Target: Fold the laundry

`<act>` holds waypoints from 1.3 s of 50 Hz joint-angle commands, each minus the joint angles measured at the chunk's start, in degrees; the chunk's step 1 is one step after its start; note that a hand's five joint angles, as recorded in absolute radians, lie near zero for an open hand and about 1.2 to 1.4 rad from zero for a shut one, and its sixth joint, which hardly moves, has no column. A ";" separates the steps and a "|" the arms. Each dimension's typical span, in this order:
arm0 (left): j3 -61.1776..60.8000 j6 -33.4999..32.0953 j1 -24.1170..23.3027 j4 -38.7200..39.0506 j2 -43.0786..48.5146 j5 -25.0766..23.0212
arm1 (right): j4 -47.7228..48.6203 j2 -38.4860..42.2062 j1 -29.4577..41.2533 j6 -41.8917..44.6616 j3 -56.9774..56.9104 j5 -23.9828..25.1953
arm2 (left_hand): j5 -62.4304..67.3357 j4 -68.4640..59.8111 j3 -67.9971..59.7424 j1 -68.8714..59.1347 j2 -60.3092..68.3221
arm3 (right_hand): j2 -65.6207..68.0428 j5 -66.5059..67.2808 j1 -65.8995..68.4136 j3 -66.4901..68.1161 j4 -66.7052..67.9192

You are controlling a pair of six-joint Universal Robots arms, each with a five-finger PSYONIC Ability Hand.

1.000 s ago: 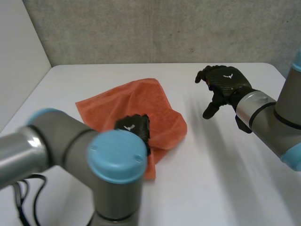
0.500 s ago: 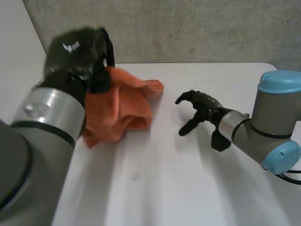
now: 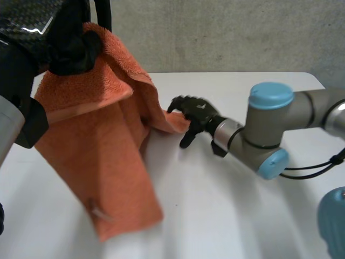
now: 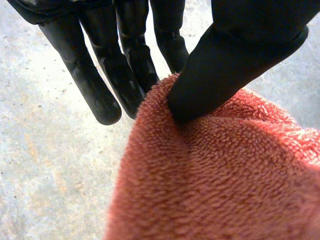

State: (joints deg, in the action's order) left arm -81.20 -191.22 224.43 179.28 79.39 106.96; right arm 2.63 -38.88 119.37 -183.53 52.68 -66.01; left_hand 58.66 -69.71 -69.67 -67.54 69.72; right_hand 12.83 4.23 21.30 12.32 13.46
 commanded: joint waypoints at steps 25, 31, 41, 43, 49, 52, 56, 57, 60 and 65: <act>0.08 -0.38 5.66 -0.07 -4.16 0.18 | 9.23 -11.70 -4.04 -4.05 2.76 -16.87 | 11.34 -10.29 -10.33 -12.46 10.28 | 67.17 65.77 58.70 67.68 66.54; -0.80 0.06 16.03 0.45 -3.36 -1.58 | 10.11 -23.96 -10.65 2.47 8.84 -16.52 | 11.34 -10.29 -10.33 -12.46 10.28 | 67.17 65.77 58.70 67.68 66.54; -1.24 2.34 24.29 0.28 2.95 -9.22 | -6.90 -43.90 -15.84 18.89 9.02 -5.90 | 11.34 -10.29 -10.33 -12.46 10.28 | 67.17 65.77 58.70 67.68 66.54; -1.42 2.43 24.90 0.28 4.70 -9.66 | -10.24 -44.09 -16.19 20.30 8.67 -4.84 | 11.34 -10.29 -10.33 -12.46 10.28 | 67.17 65.77 58.70 67.68 66.54; -3.08 2.34 25.17 0.10 14.36 -11.86 | -20.27 -40.68 -15.32 26.80 9.63 -3.95 | 11.34 -10.29 -10.33 -12.46 10.28 | 67.17 65.77 58.70 67.68 66.54; -3.26 2.34 25.17 0.10 17.03 -12.30 | -24.49 -36.29 -14.18 33.03 10.16 -4.82 | 11.34 -10.29 -10.33 -12.46 10.28 | 67.17 65.77 58.70 67.68 66.54; -2.74 2.25 25.79 0.19 26.14 -12.65 | -28.12 -32.05 -13.47 38.25 10.07 -6.06 | 11.34 -10.29 -10.33 -12.46 10.28 | 67.17 65.77 58.70 67.68 66.54; -2.30 1.82 25.88 0.28 28.78 -12.65 | -28.73 -29.61 -13.38 39.99 9.90 -7.19 | 11.34 -10.29 -10.33 -12.46 10.28 | 67.17 65.77 58.70 67.68 66.54; 0.23 1.73 26.40 1.07 33.79 -12.83 | -28.39 -24.08 -13.29 41.93 8.24 -9.91 | 11.34 -10.29 -10.33 -12.46 10.28 | 67.17 65.77 58.70 67.68 66.54; 9.10 1.73 26.93 4.92 40.04 -13.44 | -21.82 -15.99 -13.12 41.42 -1.40 -13.96 | 11.34 -10.29 -10.33 -12.46 10.28 | 67.17 65.77 58.70 67.68 66.54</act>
State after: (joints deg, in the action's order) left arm -81.38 -189.39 250.62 180.26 111.08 94.11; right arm -25.49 -64.74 106.11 -142.54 60.42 -74.95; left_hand 58.66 -69.72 -69.69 -67.82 69.74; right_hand 67.69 56.61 56.72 67.91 68.36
